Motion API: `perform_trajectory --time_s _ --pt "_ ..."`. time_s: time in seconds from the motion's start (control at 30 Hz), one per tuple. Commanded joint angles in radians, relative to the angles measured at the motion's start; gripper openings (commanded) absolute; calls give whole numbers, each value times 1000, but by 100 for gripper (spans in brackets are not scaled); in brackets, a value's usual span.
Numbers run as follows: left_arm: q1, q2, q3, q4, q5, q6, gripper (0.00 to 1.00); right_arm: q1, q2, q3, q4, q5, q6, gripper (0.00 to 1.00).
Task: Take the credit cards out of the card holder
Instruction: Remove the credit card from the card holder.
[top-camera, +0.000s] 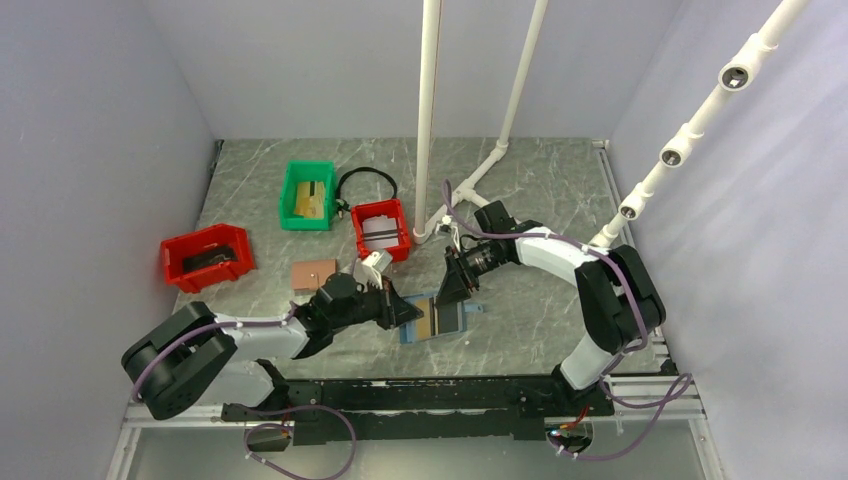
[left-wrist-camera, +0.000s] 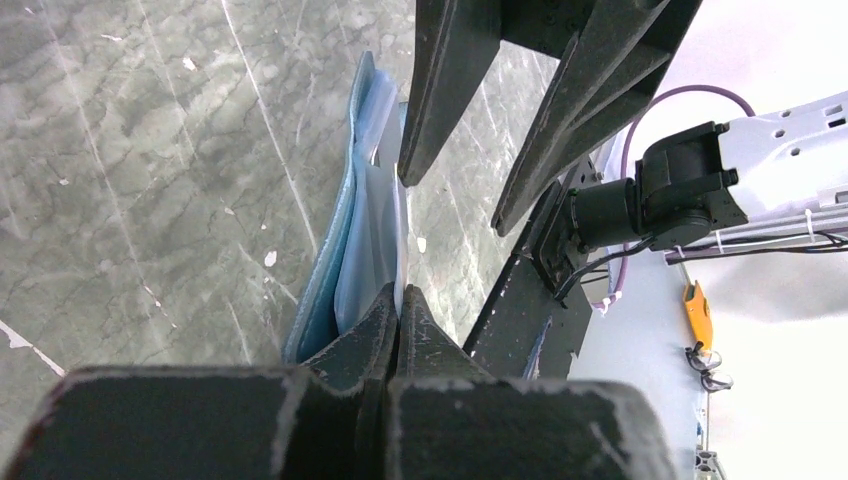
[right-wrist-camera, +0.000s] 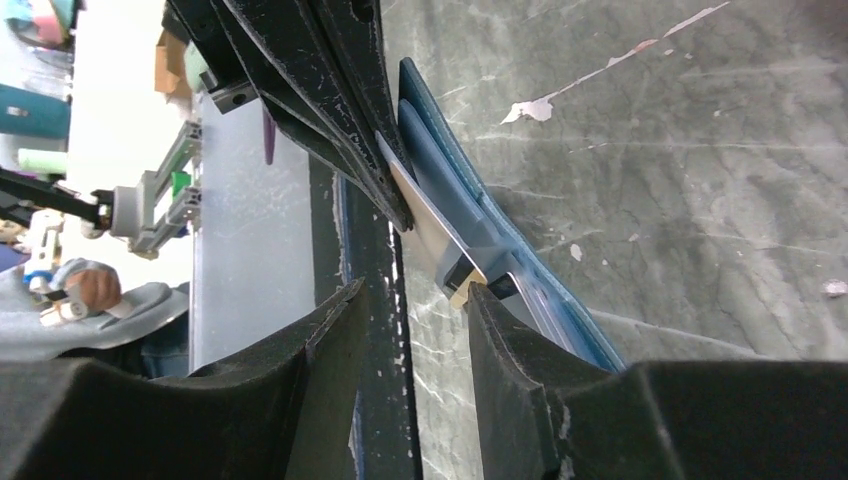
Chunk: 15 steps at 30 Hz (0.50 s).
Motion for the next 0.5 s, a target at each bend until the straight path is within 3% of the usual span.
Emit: perform_trajectory --time_s 0.0,0.27,0.47 --pt "3 -32 -7 97 10 7 0 -6 -52 16 -1 36 -48 44" --pt "3 -58 -10 130 11 0 0 -6 -29 16 -1 38 -38 44" --pt "2 -57 -16 172 14 -17 0 -3 -16 15 -10 -96 -56 44"
